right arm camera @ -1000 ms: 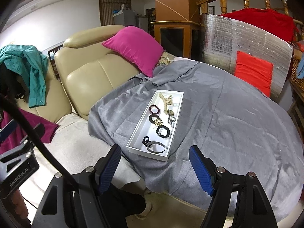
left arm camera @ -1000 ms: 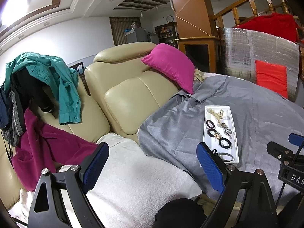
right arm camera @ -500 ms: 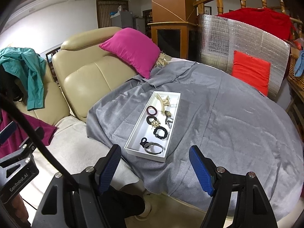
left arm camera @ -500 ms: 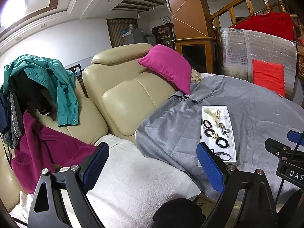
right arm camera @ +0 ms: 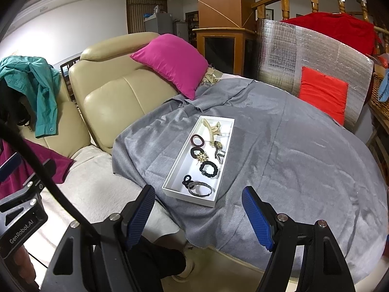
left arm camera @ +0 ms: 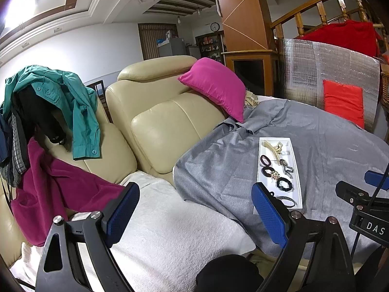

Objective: Organize jewelry

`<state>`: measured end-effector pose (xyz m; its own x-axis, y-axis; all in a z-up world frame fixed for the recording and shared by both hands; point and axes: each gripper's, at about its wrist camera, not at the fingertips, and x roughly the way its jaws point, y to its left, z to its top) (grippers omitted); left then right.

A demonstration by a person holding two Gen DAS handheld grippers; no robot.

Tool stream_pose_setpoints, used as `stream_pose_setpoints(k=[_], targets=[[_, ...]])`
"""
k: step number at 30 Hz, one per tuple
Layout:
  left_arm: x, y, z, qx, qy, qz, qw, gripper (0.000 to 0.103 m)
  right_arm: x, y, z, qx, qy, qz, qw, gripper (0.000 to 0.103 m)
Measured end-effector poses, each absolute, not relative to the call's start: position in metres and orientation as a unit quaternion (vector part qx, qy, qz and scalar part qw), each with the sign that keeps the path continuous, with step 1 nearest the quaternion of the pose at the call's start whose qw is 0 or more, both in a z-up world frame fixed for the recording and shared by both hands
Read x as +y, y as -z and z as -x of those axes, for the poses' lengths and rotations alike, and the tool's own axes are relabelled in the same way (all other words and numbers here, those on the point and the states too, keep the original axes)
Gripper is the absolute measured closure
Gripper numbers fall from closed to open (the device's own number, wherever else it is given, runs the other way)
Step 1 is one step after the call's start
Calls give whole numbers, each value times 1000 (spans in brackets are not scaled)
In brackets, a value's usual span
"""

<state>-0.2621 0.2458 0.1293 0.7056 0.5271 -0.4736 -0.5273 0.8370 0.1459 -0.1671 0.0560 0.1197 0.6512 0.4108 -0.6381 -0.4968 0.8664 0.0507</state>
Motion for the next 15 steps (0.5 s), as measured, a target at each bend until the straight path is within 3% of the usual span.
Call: stream_pose_setpoints(k=[15], targets=[[248, -125, 262, 260, -288, 3, 922, 10, 60, -119, 169, 334, -252, 67, 906, 26]])
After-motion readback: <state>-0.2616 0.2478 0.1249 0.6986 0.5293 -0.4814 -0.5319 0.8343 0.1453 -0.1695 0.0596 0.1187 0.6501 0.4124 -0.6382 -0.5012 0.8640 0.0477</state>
